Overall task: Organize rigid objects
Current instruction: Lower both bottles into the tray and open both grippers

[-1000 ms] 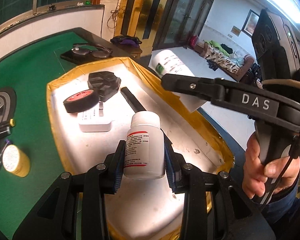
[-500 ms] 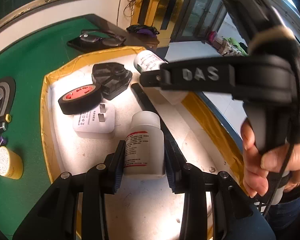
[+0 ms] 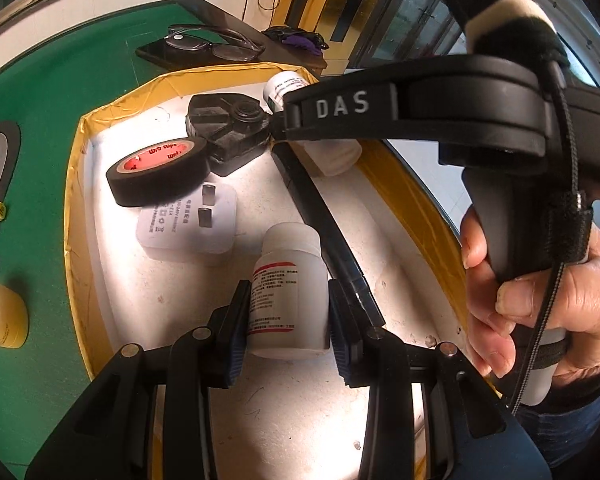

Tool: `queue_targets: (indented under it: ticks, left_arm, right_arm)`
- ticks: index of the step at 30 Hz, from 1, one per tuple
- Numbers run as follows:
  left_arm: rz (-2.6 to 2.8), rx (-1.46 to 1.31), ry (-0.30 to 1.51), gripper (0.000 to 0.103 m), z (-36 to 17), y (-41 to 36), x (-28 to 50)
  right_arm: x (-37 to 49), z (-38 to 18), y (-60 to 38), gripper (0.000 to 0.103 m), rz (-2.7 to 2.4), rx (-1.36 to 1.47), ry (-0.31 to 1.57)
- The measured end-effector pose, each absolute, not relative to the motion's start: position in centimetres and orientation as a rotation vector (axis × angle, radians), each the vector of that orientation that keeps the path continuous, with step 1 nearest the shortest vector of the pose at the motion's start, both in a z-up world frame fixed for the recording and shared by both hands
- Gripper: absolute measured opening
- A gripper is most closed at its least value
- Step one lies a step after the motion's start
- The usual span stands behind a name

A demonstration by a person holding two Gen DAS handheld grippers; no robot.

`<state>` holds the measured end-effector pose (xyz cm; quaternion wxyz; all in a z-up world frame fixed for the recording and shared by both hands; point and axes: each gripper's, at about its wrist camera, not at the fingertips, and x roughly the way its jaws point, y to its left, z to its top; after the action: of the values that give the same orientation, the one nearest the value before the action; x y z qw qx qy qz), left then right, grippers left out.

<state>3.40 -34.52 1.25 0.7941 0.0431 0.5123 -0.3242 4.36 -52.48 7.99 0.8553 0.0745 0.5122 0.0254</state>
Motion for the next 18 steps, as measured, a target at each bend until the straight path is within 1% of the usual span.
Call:
queue_targets:
  ticks: [10, 13, 18]
  left_arm:
    - [-0.710, 0.078, 1.103, 0.034, 1.8, -34.2, 2.7]
    - [-0.710, 0.073, 1.092, 0.034, 2.0, -34.1, 2.8]
    - [-0.715, 0.050, 1.072, 0.034, 3.2, -33.1, 2.0]
  right_arm:
    - [4.4, 8.6, -52.2, 0.032, 0.042, 0.134, 1.069]
    - [4.0, 9.1, -52.0, 0.037, 0.044, 0.134, 1.054]
    - [2.9, 10.7, -52.3, 0.038, 0.055, 0.168, 1.005]
